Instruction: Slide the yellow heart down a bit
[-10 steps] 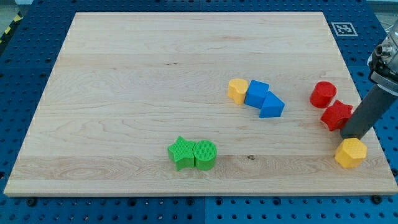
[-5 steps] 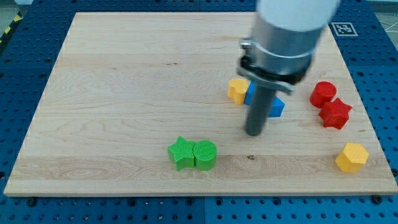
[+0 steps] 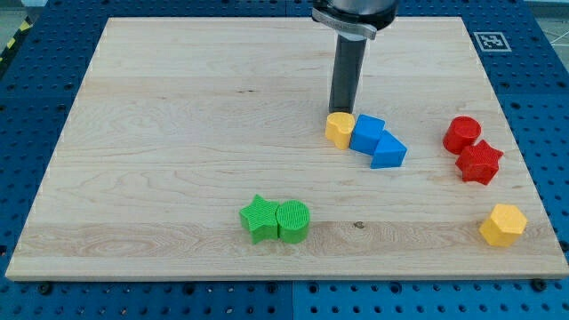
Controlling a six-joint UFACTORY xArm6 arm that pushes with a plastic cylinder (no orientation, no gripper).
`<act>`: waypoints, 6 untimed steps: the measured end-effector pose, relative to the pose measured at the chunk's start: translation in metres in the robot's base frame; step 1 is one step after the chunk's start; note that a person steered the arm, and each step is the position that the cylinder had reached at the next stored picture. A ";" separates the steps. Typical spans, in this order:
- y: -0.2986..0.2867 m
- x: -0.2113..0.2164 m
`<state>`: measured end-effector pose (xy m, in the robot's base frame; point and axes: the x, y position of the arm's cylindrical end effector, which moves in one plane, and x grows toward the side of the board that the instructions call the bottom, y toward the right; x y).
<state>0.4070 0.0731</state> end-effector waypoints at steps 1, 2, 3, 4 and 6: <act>-0.001 0.014; -0.007 0.025; -0.028 0.036; -0.052 0.053; -0.032 0.062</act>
